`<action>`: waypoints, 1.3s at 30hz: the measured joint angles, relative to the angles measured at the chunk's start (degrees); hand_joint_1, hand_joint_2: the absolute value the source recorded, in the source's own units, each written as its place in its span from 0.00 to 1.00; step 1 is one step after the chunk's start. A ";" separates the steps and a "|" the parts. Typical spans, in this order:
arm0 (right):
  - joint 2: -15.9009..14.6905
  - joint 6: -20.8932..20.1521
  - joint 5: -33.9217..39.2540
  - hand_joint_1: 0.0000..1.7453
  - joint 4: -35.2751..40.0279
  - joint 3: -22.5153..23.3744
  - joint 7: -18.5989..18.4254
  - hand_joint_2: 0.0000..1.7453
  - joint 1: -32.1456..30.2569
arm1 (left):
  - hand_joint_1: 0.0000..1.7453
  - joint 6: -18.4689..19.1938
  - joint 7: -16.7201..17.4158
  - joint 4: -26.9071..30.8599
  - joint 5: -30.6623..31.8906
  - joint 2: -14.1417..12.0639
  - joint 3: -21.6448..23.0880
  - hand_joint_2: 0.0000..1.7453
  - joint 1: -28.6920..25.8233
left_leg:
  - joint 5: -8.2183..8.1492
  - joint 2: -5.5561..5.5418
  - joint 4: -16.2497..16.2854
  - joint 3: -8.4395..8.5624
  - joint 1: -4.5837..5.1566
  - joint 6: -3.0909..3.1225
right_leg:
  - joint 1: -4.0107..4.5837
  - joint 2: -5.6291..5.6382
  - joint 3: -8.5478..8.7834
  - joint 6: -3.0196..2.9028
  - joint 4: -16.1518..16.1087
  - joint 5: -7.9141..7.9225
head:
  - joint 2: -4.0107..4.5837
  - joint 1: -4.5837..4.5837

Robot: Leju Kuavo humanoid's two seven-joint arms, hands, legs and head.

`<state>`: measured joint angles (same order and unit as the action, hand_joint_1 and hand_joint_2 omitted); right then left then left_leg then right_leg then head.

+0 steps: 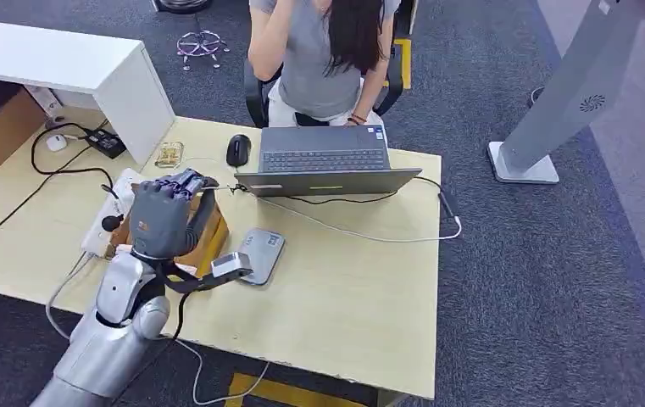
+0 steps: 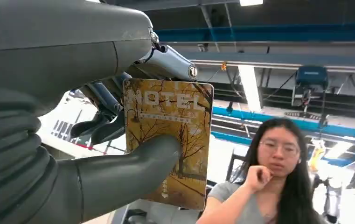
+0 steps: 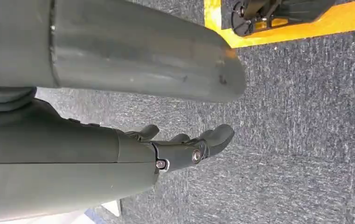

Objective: Pass the card to the sensor for recognition and then transmit it.

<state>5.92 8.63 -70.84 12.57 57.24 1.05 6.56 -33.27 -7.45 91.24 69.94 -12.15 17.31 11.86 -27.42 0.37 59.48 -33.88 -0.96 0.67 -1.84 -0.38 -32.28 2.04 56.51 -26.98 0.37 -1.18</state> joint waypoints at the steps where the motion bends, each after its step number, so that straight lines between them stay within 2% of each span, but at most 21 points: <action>1: -0.06 0.00 0.07 0.00 0.00 0.00 0.11 0.00 -0.04 | 1.00 -0.13 -0.02 1.19 0.11 -0.15 0.15 1.00 -0.74 | 0.00 0.00 0.00 0.00 0.00 0.00 | 0.00 0.00 0.00 0.00 0.00 0.00 | 0.00 -0.02; 5: -0.26 0.04 0.42 0.00 0.00 0.04 0.87 0.00 -0.14 | 1.00 0.27 -0.39 3.95 0.48 -0.48 0.92 1.00 -2.87 | 0.01 -0.01 0.00 0.02 0.00 -0.01 | 0.00 0.00 0.01 0.00 0.01 0.01 | 0.00 0.00; 9: -0.35 0.09 0.46 0.00 0.00 0.04 1.27 0.00 -0.20 | 1.00 4.46 0.28 4.17 0.50 -0.66 1.35 1.00 -4.19 | 0.01 -0.01 0.00 0.01 0.00 -0.01 | 0.01 0.01 0.00 -0.01 0.01 0.01 | 0.00 -0.02; 15: -0.37 0.09 0.46 0.00 0.00 0.04 1.27 0.00 -0.21 | 1.00 5.03 0.42 4.10 0.48 -0.68 1.92 1.00 -4.52 | 0.00 -0.01 0.00 0.01 0.00 -0.01 | 0.00 0.00 0.00 -0.01 0.01 0.01 | 0.00 -0.02; 17: -0.37 0.07 0.37 0.00 0.00 0.04 1.27 0.00 -0.20 | 1.00 8.45 1.47 3.91 0.50 -0.70 2.05 1.00 -4.42 | 0.00 -0.01 0.00 0.01 0.00 -0.01 | 0.00 0.00 0.00 -0.01 0.00 0.01 | 0.00 -0.02; 19: -0.37 -0.11 -0.13 0.00 0.02 0.04 0.88 0.00 -0.11 | 1.00 12.48 2.60 1.56 0.87 -0.61 2.14 1.00 -3.68 | 0.01 -0.01 0.00 0.01 0.00 -0.01 | 0.00 -0.01 -0.01 -0.01 0.00 0.01 | 0.00 0.00; 20: -0.37 -0.18 -0.26 0.00 0.02 0.04 0.68 0.00 0.00 | 1.00 13.09 2.86 -0.60 0.96 -0.50 2.14 1.00 -3.01 | 0.01 -0.01 0.00 0.01 0.00 -0.01 | 0.00 0.01 -0.02 -0.01 0.00 0.01 | 0.00 -0.02; 25: -0.37 -0.28 -0.87 0.00 0.02 0.04 0.20 0.00 0.37 | 1.00 12.92 3.13 -8.87 1.26 0.81 2.16 1.00 -0.25 | 0.05 0.00 0.00 0.03 0.00 -0.05 | 0.00 0.02 0.00 0.02 0.02 0.08 | 0.00 0.00; 30: -0.37 -0.35 -0.92 0.00 0.02 0.04 0.20 0.00 0.42 | 1.00 13.07 3.13 -12.22 1.29 1.40 2.16 1.00 0.77 | 0.04 0.00 0.00 0.02 0.00 -0.05 | 0.00 0.02 -0.01 0.02 0.02 0.07 | 0.00 -0.02; 33: -0.37 -0.46 -1.38 0.00 0.02 -0.02 0.18 0.00 0.49 | 1.00 15.32 3.85 -14.00 1.75 1.88 2.19 1.00 1.64 | 0.04 -0.01 0.00 0.01 0.01 -0.05 | 0.00 0.01 -0.02 0.03 0.01 0.07 | 0.00 -0.02; 39: -0.37 -0.90 -1.92 0.00 0.02 -0.26 -0.26 0.00 1.01 | 1.00 16.94 5.01 -20.74 2.75 3.61 2.62 1.00 4.91 | 0.04 -0.02 0.00 0.02 0.01 -0.05 | 0.00 0.01 0.00 0.03 0.01 0.08 | 0.00 0.00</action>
<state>5.55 7.74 -72.76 12.59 56.98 0.79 7.57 -16.33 -2.45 70.50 72.70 -8.54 19.93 16.78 -27.38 0.35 59.48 -33.86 -0.95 0.62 -1.84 -0.37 -32.28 2.07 56.52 -26.91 0.37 -1.18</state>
